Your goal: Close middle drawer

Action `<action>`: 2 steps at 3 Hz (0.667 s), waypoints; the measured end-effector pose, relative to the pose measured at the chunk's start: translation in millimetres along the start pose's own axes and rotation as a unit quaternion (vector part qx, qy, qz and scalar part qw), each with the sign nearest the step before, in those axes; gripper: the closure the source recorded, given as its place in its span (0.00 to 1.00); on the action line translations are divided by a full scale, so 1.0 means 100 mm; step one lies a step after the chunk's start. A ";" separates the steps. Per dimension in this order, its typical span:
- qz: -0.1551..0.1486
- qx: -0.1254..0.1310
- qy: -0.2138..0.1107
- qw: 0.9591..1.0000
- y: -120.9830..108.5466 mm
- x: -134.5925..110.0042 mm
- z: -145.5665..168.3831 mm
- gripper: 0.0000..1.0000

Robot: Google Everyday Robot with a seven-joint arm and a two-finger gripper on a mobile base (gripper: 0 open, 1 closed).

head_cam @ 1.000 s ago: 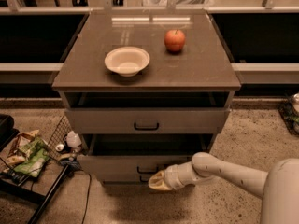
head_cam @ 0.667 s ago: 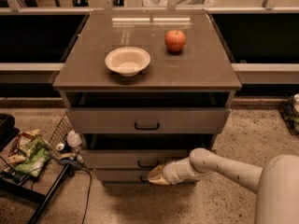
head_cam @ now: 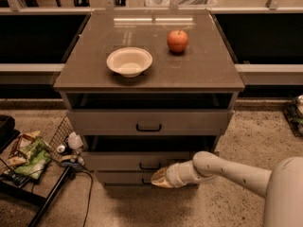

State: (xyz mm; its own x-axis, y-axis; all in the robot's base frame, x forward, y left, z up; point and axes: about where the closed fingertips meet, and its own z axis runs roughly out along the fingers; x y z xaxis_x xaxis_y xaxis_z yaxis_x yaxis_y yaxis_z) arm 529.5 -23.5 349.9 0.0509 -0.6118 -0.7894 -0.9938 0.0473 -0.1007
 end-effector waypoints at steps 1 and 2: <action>0.000 0.000 0.000 1.000 0.01 0.00 0.03 0.70; 0.000 -0.002 -0.001 1.000 0.03 -0.01 0.05 0.39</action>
Offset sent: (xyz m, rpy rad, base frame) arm -0.0006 0.0021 -0.0013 -0.0015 -0.0012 -0.0006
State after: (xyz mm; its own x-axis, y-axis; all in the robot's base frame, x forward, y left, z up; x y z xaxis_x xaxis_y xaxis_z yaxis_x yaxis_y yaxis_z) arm 527.3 -18.6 347.5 0.0516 -0.6103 -0.7905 -0.9942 0.0432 -0.0983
